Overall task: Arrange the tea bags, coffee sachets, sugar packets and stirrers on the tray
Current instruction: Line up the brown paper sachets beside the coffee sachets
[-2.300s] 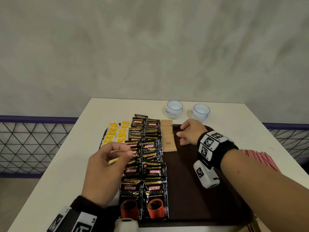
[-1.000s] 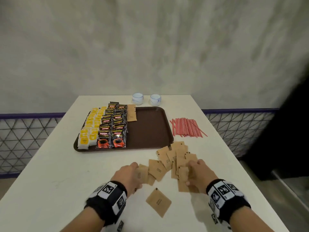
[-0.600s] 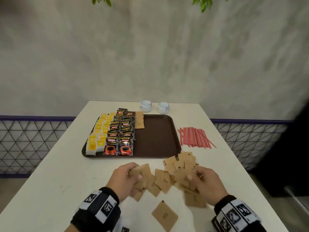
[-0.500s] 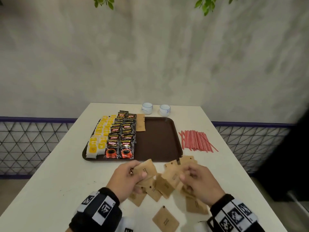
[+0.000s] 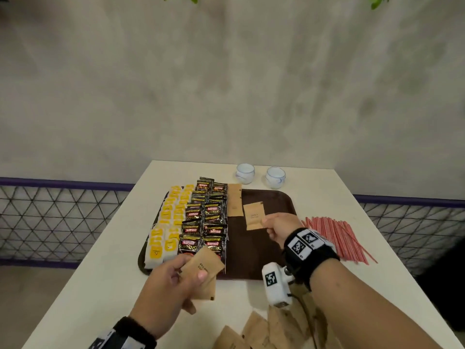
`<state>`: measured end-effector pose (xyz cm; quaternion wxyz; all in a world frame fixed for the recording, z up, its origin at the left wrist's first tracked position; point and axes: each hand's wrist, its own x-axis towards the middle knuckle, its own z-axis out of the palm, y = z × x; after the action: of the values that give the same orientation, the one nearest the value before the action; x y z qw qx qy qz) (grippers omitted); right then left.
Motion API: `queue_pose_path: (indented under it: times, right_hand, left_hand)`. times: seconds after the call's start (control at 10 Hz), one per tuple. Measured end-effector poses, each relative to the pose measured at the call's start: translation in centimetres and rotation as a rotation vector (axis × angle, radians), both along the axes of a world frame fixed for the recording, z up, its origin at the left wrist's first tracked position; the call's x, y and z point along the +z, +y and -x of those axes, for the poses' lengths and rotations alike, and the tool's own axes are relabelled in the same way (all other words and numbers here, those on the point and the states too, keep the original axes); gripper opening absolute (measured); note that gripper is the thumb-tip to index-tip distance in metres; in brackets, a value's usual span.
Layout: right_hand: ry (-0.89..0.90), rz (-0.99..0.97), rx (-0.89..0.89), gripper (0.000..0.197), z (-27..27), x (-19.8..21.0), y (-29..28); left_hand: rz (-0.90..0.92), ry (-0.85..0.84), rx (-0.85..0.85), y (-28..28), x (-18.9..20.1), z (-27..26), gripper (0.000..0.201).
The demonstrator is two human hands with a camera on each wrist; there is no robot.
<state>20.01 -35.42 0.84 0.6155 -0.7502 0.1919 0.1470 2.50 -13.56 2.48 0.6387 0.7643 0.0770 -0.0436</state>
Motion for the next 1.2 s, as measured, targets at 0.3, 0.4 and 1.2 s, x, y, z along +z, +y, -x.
queue_pose_path:
  times: [0.3, 0.4, 1.2]
  right_hand:
    - [0.216, 0.137, -0.031, 0.010, -8.4, -4.9, 3.4]
    - [0.160, 0.136, 0.033, 0.017, -9.2, -5.5, 3.8]
    - [0.113, 0.602, 0.122, 0.019, -9.9, -4.8, 6.6]
  left_hand:
    - [-0.010, 0.066, 0.081, 3.9, -1.5, -3.1, 0.009]
    - [-0.037, 0.089, 0.069, 4.2, -2.5, -3.5, 0.018]
    - [-0.018, 0.092, 0.070, 3.8, -3.7, -4.4, 0.011]
